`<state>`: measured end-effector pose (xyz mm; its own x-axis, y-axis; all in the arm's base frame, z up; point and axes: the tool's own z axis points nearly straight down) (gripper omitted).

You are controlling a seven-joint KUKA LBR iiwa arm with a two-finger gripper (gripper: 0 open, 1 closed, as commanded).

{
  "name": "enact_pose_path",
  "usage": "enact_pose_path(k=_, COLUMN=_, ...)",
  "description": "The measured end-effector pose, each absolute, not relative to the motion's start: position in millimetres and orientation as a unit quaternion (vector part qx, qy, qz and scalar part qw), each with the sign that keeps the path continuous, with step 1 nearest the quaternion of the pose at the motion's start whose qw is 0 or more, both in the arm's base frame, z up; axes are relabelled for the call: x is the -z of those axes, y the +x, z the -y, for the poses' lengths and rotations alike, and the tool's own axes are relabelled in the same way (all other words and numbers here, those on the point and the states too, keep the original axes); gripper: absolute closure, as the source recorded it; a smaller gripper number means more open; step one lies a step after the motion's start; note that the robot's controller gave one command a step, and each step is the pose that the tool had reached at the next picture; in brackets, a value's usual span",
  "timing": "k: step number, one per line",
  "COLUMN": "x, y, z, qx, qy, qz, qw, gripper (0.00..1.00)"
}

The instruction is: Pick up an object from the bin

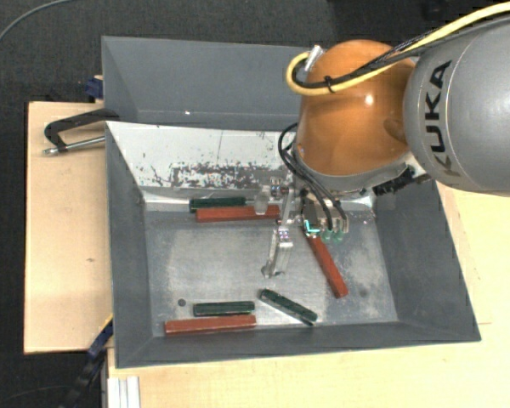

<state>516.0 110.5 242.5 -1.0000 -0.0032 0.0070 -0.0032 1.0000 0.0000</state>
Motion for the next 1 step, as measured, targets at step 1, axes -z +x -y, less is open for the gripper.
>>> enact_pose_path(k=1, x=-138.2, y=500.1, z=-60.4, qx=0.000, qy=0.107, qz=0.994, qw=0.004, gripper=0.00)
